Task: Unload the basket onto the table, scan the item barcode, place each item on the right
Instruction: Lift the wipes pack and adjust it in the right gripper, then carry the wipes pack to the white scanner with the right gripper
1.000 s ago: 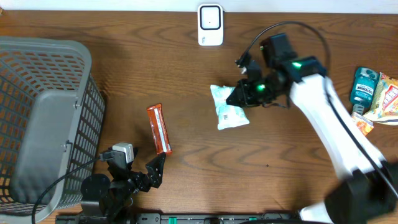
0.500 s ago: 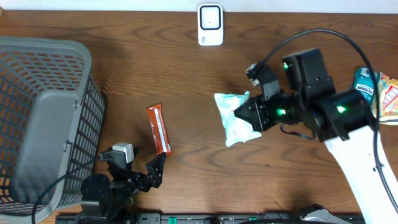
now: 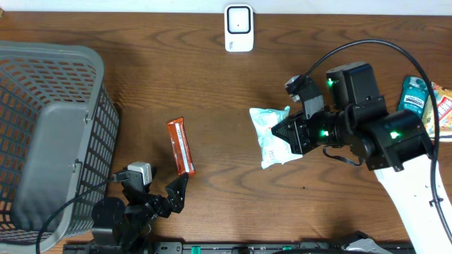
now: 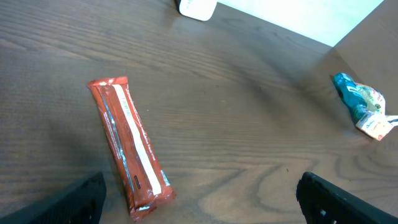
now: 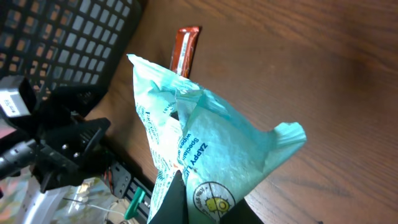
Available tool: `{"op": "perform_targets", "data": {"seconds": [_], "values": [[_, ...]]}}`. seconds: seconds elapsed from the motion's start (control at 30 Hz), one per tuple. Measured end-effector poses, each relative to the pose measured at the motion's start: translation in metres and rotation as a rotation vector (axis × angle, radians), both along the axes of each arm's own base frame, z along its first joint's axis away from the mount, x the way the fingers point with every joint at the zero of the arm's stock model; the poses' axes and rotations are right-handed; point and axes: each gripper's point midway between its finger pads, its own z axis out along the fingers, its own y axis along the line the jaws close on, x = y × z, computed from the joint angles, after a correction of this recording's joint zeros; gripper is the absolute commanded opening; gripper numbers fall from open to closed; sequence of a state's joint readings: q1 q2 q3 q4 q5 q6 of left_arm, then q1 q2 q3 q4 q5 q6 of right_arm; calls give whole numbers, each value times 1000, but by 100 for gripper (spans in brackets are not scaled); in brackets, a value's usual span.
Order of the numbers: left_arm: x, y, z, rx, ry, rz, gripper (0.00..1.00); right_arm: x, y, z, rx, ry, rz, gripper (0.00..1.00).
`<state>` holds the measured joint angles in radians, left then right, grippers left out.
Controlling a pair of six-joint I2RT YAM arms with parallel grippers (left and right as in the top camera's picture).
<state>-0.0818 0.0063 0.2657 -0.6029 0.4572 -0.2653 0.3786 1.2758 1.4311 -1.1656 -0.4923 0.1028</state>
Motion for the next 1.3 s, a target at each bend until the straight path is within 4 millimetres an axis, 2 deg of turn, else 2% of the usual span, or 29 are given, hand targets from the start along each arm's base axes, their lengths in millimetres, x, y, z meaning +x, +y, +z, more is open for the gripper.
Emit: {"op": "perform_targets", "data": {"seconds": [0.23, 0.43, 0.6, 0.8, 0.93, 1.1, 1.3], "values": [[0, 0, 0, 0, 0, 0, 98, 2, 0, -22, -11, 30, -8, 1], [0, 0, 0, 0, 0, 0, 98, 11, 3, -27, 0, 3, -17, 1], [0, 0, 0, 0, 0, 0, 98, 32, 6, -27, 0, -96, -39, 2], [0, 0, 0, 0, 0, 0, 98, 64, 24, -36, -17, -306, -40, 1], [0, 0, 0, 0, 0, 0, 98, 76, 36, -43, -41, -422, 8, 1], [0, 0, 0, 0, 0, 0, 98, 85, 45, -64, -113, -487, 107, 1], [0, 0, 0, 0, -1, 0, 98, 114, 59, -64, -142, -645, 175, 1]]}}
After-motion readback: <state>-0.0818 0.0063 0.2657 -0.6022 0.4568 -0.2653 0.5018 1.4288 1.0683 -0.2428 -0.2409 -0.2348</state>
